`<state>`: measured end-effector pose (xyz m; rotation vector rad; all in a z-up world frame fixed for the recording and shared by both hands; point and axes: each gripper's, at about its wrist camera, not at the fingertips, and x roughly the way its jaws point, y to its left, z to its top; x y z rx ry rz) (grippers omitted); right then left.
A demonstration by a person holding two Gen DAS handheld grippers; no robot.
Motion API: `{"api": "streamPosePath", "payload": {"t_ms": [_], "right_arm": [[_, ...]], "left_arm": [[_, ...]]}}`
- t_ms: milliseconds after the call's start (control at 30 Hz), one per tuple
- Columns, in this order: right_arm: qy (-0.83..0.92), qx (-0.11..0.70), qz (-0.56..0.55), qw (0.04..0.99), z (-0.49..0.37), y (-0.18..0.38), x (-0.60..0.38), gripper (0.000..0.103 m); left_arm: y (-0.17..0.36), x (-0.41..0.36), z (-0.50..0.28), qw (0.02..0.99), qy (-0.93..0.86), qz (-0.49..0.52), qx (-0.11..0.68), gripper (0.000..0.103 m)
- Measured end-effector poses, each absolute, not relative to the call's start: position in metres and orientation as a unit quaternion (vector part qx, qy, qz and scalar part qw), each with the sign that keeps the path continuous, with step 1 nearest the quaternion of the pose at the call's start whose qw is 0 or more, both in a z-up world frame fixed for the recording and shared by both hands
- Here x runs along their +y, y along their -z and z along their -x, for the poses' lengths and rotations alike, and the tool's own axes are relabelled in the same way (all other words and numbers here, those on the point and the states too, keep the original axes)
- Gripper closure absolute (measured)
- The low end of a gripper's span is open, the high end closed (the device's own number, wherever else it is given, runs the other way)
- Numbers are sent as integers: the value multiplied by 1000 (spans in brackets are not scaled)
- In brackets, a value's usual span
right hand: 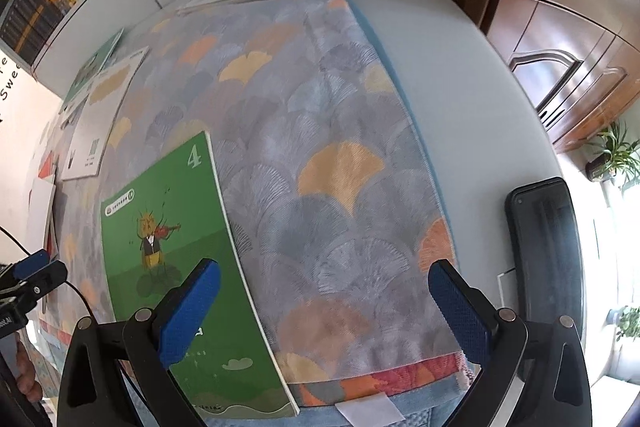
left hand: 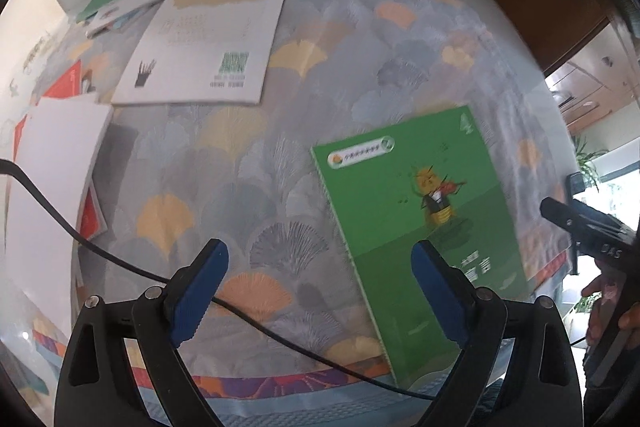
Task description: Organize books
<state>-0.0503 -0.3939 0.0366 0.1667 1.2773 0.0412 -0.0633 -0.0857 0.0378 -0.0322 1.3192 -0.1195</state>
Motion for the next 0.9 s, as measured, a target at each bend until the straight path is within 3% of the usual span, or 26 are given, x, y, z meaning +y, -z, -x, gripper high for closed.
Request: {"api": "streamPosePath", "payload": {"t_ms": [267,367,433,600,733,900], "right_arm": [[-85,632,-103,763,43,-11,-389,0],[-118,643,-107,749,39,-3,-386,0],[-139,644,-89,747,37,-1,-380,0],[-156,655,-58,737,33,2,-368,0],[-209,665,-75,713,35,3,-357,0],[-275,676,-188,657,26,15,-364,0]], "left_arm": [[-1,-93,71,745,93,39,659,10],[13,-98,72,727,112,49,676,5],[16,-105,73,732,121,35,670,1],[15,-129,78,740,139,-21,657,1],[9,-135,80,713,240,76,654,1],[10,-124,80,708,265,153,636,1]]}}
